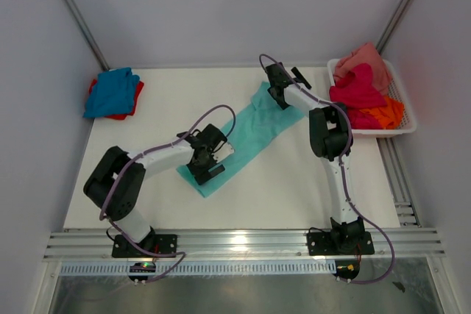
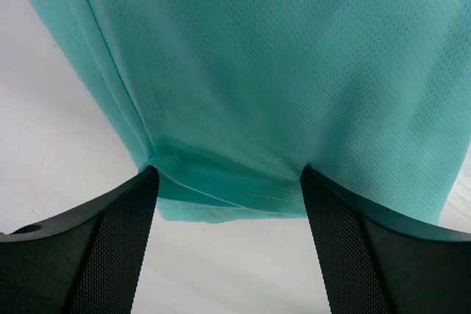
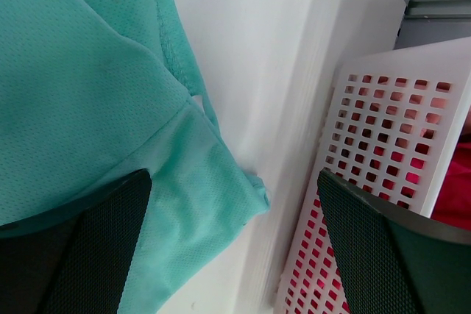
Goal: Fold and stack the t-shirts
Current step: Fold the tshirt
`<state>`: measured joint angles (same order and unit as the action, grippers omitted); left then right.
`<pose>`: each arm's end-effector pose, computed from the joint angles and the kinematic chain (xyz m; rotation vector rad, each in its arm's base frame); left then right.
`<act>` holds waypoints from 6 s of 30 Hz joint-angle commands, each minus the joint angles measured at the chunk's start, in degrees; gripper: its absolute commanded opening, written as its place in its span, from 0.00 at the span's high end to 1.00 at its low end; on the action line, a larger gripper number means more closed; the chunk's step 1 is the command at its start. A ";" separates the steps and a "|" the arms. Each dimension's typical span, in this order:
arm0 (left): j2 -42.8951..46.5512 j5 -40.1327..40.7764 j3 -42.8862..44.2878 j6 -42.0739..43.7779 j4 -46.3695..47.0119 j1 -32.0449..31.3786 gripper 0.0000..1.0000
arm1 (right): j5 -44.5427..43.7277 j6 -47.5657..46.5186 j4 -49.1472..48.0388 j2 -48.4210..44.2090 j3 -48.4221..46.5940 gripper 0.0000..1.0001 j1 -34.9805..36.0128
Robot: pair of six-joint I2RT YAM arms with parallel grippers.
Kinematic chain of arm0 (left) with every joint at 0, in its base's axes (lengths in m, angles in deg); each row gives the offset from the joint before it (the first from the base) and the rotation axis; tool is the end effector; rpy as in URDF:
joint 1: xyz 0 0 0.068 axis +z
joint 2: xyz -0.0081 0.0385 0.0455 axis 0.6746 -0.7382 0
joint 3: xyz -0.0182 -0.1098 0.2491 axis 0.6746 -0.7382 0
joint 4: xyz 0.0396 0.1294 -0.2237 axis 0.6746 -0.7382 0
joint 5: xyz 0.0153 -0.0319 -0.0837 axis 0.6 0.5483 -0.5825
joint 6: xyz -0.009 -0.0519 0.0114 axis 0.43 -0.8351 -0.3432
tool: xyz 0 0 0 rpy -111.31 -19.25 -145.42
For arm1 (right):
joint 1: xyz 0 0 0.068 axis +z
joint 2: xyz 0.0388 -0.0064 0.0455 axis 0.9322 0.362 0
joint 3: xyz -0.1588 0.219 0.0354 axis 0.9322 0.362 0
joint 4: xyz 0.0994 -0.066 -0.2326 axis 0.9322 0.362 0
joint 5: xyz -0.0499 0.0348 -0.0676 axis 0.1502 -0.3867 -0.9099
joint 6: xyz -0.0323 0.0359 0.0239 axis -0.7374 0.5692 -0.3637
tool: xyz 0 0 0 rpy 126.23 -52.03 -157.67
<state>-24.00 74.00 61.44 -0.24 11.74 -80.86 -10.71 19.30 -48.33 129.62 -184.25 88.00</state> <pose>0.2349 -0.1793 0.1638 1.3264 2.5529 0.1598 0.5004 0.1505 0.1569 -0.6340 2.3163 -0.8971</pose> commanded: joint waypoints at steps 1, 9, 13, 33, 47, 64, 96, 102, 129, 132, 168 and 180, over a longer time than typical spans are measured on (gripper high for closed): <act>1.03 -2.82 -1.52 -2.68 -1.72 -1.20 0.20 | 2.66 0.76 1.65 2.25 -1.24 0.01 -0.06; 0.41 -2.38 -1.78 -4.79 -2.43 -7.00 0.20 | 3.62 0.93 2.87 4.10 -4.22 0.01 0.29; -0.73 -3.60 -1.08 -4.88 -2.61 -10.16 0.20 | 3.63 0.40 2.79 4.19 -4.40 0.01 0.55; -13.20 -8.62 9.90 -1.72 -3.04 -23.70 0.22 | 4.86 0.49 5.42 6.82 -9.58 0.00 2.05; -20.41 -14.42 19.57 -3.56 -4.45 -30.03 0.24 | 6.70 0.58 6.30 7.97 -13.01 0.01 3.63; -28.06 -15.30 30.74 -3.39 -4.80 -36.45 0.24 | 10.30 -0.47 6.30 8.58 -15.74 0.01 6.53; -26.84 0.07 42.96 -7.52 -10.69 -38.82 0.21 | 9.61 -1.62 3.23 6.91 -14.24 0.01 8.73; -16.56 1.05 41.90 -9.98 -12.27 -36.45 0.16 | 10.13 -0.21 2.61 6.82 -14.16 0.01 7.23; 20.45 15.62 36.37 -5.15 -1.82 -3.67 0.05 | 7.85 -0.12 3.49 10.08 -19.78 0.01 6.53; 22.20 15.72 35.05 -5.24 -0.50 -3.23 0.04 | 6.53 -0.65 2.44 10.25 -19.95 0.01 6.35; -2.02 8.11 43.38 -16.47 12.01 19.18 0.01 | 16.23 10.60 -4.36 -30.77 9.74 0.01 3.10; -1.44 -26.19 36.30 -15.69 4.51 20.94 0.01 | 38.33 1.81 4.63 -44.68 37.70 0.01 3.28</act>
<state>-29.87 57.98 100.69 -15.76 16.05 -60.40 20.32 22.66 -46.01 87.83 -147.50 91.15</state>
